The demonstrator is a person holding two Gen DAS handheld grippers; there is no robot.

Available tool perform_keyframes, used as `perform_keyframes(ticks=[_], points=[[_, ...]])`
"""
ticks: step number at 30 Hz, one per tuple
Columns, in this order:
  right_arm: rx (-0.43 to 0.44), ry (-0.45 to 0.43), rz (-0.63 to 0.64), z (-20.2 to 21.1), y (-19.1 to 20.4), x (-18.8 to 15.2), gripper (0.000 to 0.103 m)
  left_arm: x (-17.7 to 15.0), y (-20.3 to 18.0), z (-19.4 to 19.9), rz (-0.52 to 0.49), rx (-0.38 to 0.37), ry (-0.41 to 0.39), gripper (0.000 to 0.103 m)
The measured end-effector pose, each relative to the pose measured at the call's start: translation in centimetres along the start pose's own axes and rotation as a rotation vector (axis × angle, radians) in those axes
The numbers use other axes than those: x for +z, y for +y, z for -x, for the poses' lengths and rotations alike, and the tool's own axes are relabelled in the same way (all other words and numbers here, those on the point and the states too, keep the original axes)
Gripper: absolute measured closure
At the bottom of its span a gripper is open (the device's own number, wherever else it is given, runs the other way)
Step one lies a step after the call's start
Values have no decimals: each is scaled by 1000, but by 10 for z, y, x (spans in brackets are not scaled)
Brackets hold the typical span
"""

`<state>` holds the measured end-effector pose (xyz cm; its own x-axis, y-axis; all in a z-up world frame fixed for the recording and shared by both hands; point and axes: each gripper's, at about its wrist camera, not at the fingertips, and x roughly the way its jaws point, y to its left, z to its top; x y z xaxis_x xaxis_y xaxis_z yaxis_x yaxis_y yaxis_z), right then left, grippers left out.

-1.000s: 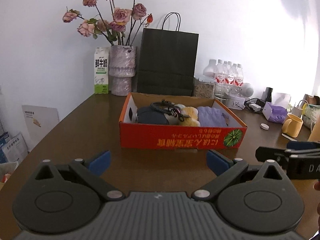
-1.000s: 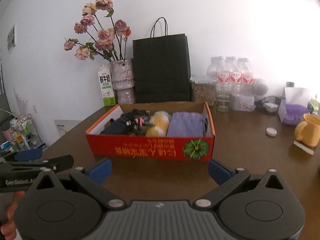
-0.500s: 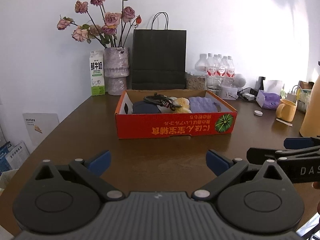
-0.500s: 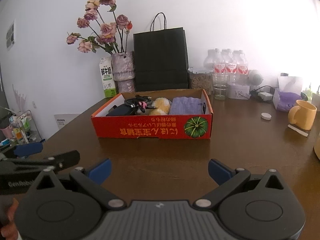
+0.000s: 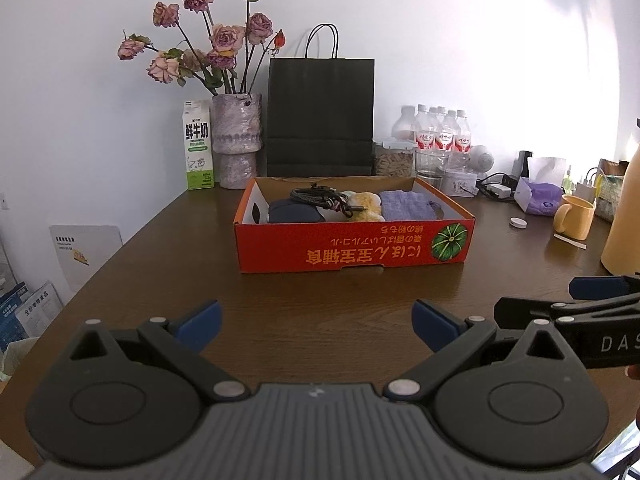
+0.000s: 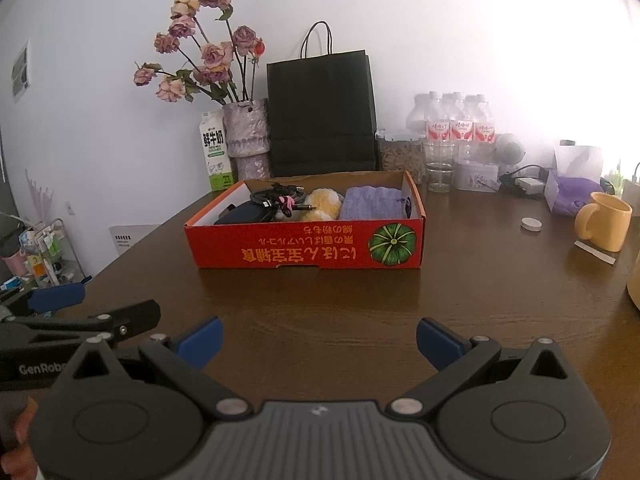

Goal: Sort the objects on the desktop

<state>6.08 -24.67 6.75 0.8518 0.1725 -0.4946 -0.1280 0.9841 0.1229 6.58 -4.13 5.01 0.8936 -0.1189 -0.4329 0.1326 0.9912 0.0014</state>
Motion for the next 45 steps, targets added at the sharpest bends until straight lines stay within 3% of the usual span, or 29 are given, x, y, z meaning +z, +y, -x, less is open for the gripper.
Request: perform_keyframes(ticks=[45], points=[[-6, 15, 7, 0, 1, -3, 0, -5, 4, 1, -2, 8, 7, 0]])
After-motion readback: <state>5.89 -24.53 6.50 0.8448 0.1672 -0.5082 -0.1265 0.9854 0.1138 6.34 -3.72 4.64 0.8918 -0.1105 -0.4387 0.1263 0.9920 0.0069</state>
